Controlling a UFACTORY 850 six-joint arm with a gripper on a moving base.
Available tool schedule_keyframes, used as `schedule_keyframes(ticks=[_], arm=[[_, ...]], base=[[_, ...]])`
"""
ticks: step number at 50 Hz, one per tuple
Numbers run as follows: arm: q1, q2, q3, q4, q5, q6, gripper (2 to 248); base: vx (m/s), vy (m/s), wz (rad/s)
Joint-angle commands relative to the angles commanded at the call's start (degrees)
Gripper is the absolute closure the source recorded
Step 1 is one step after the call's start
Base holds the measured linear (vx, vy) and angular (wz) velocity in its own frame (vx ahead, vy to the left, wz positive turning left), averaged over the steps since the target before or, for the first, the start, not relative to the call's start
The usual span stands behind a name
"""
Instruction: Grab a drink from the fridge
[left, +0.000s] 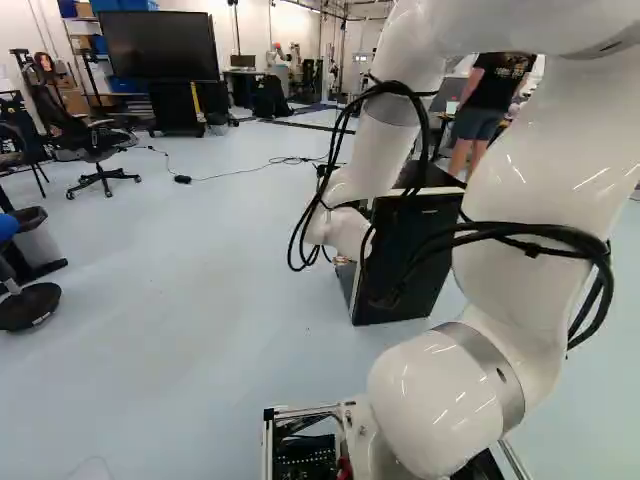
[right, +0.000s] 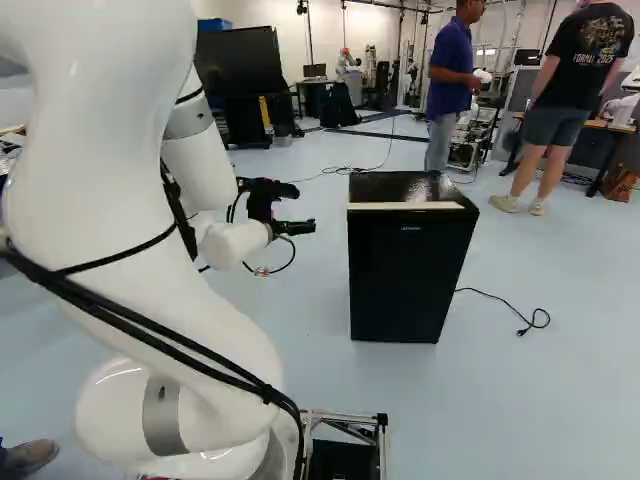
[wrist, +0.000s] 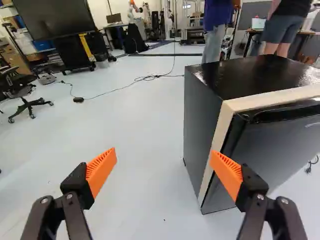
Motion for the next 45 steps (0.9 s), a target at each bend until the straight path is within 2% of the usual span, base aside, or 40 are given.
schedule_keyframes(ticks=[45], arm=[[-0.78,-8.96,-2.31,15.64,11.27,0.0,3]], base=[[0.0,0.0,0.0]])
